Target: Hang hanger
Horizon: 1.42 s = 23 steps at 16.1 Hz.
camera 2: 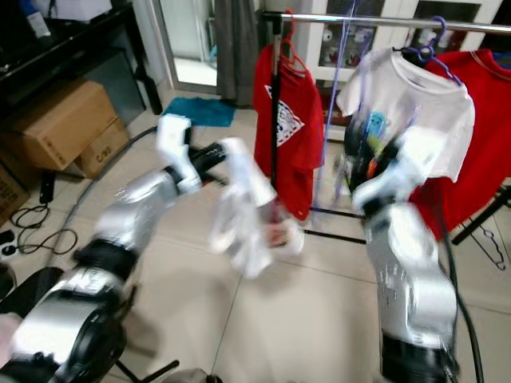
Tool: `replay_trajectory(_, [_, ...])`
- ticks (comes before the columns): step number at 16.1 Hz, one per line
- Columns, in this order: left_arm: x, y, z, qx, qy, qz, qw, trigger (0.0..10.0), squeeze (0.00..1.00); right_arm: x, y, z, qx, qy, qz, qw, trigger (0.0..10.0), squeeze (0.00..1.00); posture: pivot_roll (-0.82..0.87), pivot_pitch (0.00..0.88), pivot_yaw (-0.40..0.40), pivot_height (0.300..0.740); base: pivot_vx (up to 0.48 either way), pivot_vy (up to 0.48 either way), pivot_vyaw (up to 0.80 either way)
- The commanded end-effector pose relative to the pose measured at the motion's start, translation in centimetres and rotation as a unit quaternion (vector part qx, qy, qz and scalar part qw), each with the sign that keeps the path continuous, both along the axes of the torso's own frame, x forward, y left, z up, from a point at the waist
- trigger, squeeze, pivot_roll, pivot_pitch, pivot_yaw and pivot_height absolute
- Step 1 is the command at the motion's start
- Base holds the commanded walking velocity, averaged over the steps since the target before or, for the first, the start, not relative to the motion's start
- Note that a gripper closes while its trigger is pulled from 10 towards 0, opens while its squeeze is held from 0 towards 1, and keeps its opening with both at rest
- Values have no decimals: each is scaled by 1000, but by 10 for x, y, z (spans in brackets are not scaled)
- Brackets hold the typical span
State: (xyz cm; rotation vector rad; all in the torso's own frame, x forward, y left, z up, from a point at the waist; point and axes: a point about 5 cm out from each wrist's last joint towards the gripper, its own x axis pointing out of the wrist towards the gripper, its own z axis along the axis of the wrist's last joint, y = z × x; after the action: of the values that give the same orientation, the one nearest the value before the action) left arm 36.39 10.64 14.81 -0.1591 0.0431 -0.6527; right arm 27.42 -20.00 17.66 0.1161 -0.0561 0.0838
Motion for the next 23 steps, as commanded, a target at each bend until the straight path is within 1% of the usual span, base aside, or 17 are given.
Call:
replay_trajectory(1, [-5,20,-8,41,1,49,998,4902,0,-7,-6,-20,-48,59,-22,997,10000,0,-25,0,84,740,0,0,0])
replay_trajectory(2, [-13,36,-24,82,22,99,991,10000,0,-19,-13,-40,-92,110,-40,989,10000,0,-26,0,80,740,0,0,0])
replay_trajectory(3, [-15,42,-29,97,29,120,988,10000,0,-24,-15,-48,-103,129,-54,985,10000,0,-25,0,79,740,0,0,0])
replay_trajectory(4, [-21,49,-33,105,15,150,983,10000,0,-32,-19,-62,-123,152,-84,977,10000,0,-28,0,80,740,0,0,-406])
replay_trajectory(5, [-25,50,-32,93,-2,165,982,10000,0,-36,-20,-69,-120,165,-98,974,10000,0,-28,0,81,740,0,0,-800])
replay_trajectory(6, [-29,51,-29,54,-20,204,977,10000,0,-42,-19,-78,-100,177,-118,972,10000,0,-34,0,87,740,0,0,-800])
replay_trajectory(7, [-30,52,-28,37,-28,224,973,10000,0,-44,-18,-81,-93,179,-128,971,10000,0,-36,0,88,740,0,0,-800])
replay_trajectory(8, [-30,54,-26,38,-36,259,964,10000,0,-44,-16,-82,-70,179,-150,970,10000,0,-39,0,91,740,0,0,-800])
replay_trajectory(9, [-29,52,-29,35,-14,244,969,10000,0,-42,-15,-80,-71,178,-155,969,10000,0,-49,0,99,740,0,0,-800])
replay_trajectory(10, [-29,49,-30,49,-10,200,979,10000,0,-40,-15,-80,-59,178,-160,969,10000,0,-50,0,100,740,0,0,-800])
replay_trajectory(12, [-31,45,-32,62,-8,167,984,10000,0,-37,-17,-77,-32,174,-169,970,10000,0,-52,0,102,740,0,0,-800])
replay_trajectory(15, [-33,41,-26,66,-35,166,983,10000,0,-32,-18,-75,-26,168,-175,970,10000,0,-35,0,86,740,0,0,-800])
replay_trajectory(16, [-32,42,-27,89,-29,166,982,10000,0,-30,-16,-75,-25,166,-176,970,10000,0,-30,0,82,740,0,0,-800])
replay_trajectory(17, [-31,43,-25,71,-24,171,982,10000,0,-27,-15,-75,-26,167,-177,969,10000,0,-26,0,78,740,0,0,-788])
replay_trajectory(19, [-31,43,-21,59,-29,171,983,10000,0,-24,-17,-76,-45,169,-183,967,10000,0,-30,0,77,740,0,0,-784])
replay_trajectory(20, [-30,44,-21,63,-29,177,982,10000,0,-23,-21,-72,-84,155,-191,966,10000,0,-28,0,71,740,0,0,-781])
replay_trajectory(23, [-30,48,-18,53,-29,193,979,10000,0,-18,-21,-64,-111,134,-180,968,10000,0,-25,0,59,740,85,0,-800])
